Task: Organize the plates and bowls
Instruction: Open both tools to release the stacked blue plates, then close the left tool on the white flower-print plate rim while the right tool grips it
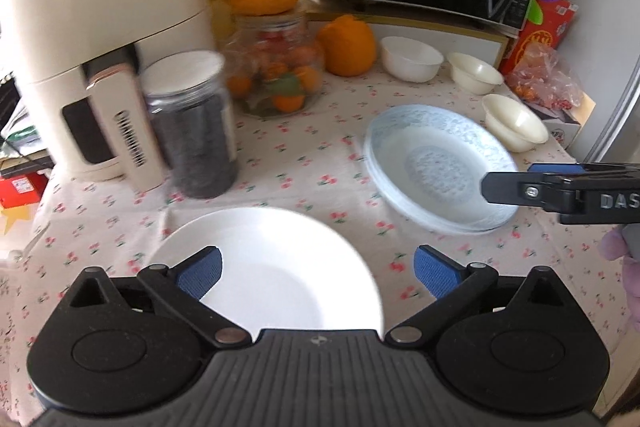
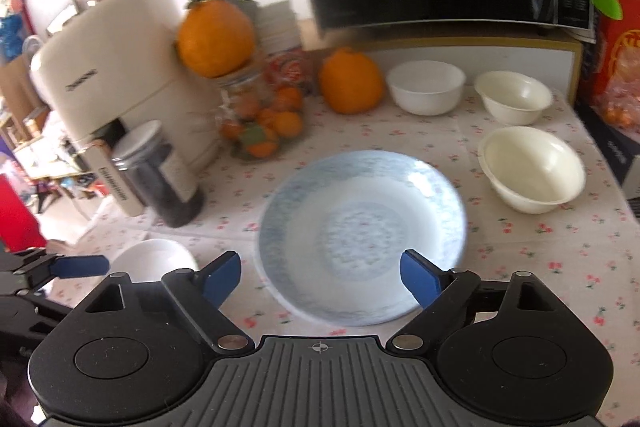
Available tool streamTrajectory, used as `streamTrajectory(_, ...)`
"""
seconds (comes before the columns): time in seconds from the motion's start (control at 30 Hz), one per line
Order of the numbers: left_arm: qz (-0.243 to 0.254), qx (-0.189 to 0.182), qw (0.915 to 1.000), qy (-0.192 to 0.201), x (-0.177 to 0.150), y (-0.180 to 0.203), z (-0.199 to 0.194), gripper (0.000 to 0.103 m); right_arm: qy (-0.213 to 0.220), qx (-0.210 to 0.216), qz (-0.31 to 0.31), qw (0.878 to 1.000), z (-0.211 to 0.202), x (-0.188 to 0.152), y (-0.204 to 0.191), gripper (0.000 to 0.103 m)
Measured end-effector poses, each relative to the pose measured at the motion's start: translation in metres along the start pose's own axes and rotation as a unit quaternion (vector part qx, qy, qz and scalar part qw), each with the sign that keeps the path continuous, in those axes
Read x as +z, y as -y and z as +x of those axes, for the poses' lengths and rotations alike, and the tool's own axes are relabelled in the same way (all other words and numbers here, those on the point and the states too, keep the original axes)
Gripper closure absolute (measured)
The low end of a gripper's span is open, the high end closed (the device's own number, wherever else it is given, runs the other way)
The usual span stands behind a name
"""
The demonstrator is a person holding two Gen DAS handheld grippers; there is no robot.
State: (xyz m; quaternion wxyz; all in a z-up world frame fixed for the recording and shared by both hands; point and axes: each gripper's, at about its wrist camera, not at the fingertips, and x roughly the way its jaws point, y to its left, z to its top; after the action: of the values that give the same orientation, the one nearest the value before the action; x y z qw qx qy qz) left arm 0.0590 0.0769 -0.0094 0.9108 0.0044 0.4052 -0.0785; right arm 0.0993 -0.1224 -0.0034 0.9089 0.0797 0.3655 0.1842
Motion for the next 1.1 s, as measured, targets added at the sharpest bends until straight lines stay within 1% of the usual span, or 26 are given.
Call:
streamTrajectory(0.13, -0.006, 0.009, 0.9999, -0.005, -0.006, -0.018, -0.003, 0.001, 0.0, 0.022, -0.027, 0.999, 0.004, -0.006, -0.015, 0.014)
streamTrajectory(0.23, -0.006, 0.008, 0.9999, -0.006, -0.013, -0.03, -0.007, 0.001, 0.005, 0.039, -0.047, 0.998, 0.002, -0.012, -0.028, 0.014)
streamTrajectory(0.3, -0.006, 0.01, 0.9999, -0.008, -0.016, -0.038, -0.009, 0.001, 0.006, 0.054, -0.056, 0.997, 0.001, -0.016, -0.037, 0.012)
streamTrajectory(0.37, -0.007, 0.009, 0.9999, -0.009, -0.019, -0.046, -0.011, 0.001, 0.004, 0.067, -0.064, 0.996, 0.003, -0.019, -0.046, 0.01)
streamTrajectory(0.57, -0.012, 0.01, 0.9997, -0.018, -0.023, -0.07, -0.011, 0.001, -0.01, 0.103, -0.092, 0.99, 0.008, -0.03, -0.071, 0.01)
streamTrajectory(0.7, -0.031, 0.007, 0.9989, -0.034, -0.024, -0.087, -0.008, 0.001, -0.029, 0.121, -0.091, 0.988, 0.015, -0.036, -0.081, 0.01)
streamTrajectory(0.83, -0.063, -0.001, 0.9966, -0.053, -0.026, -0.102, -0.003, 0.003, -0.048, 0.126, -0.082, 0.987, 0.022, -0.042, -0.086, 0.01)
streamTrajectory(0.93, -0.087, -0.007, 0.9937, -0.069, -0.028, -0.109, 0.001, 0.008, -0.059, 0.127, -0.074, 0.987, 0.027, -0.045, -0.087, 0.01)
streamTrajectory(1.0, -0.101, -0.016, 0.9916, -0.079, -0.03, -0.113, 0.004, 0.014, -0.066, 0.126, -0.07, 0.987, 0.03, -0.046, -0.088, 0.01)
streamTrajectory(1.07, -0.112, -0.025, 0.9896, -0.087, -0.031, -0.116, 0.005, 0.022, -0.069, 0.123, -0.064, 0.988, 0.034, -0.048, -0.088, 0.01)
streamTrajectory(1.1, -0.116, -0.027, 0.9887, -0.091, -0.032, -0.117, 0.005, 0.024, -0.072, 0.122, -0.06, 0.988, 0.036, -0.049, -0.088, 0.01)
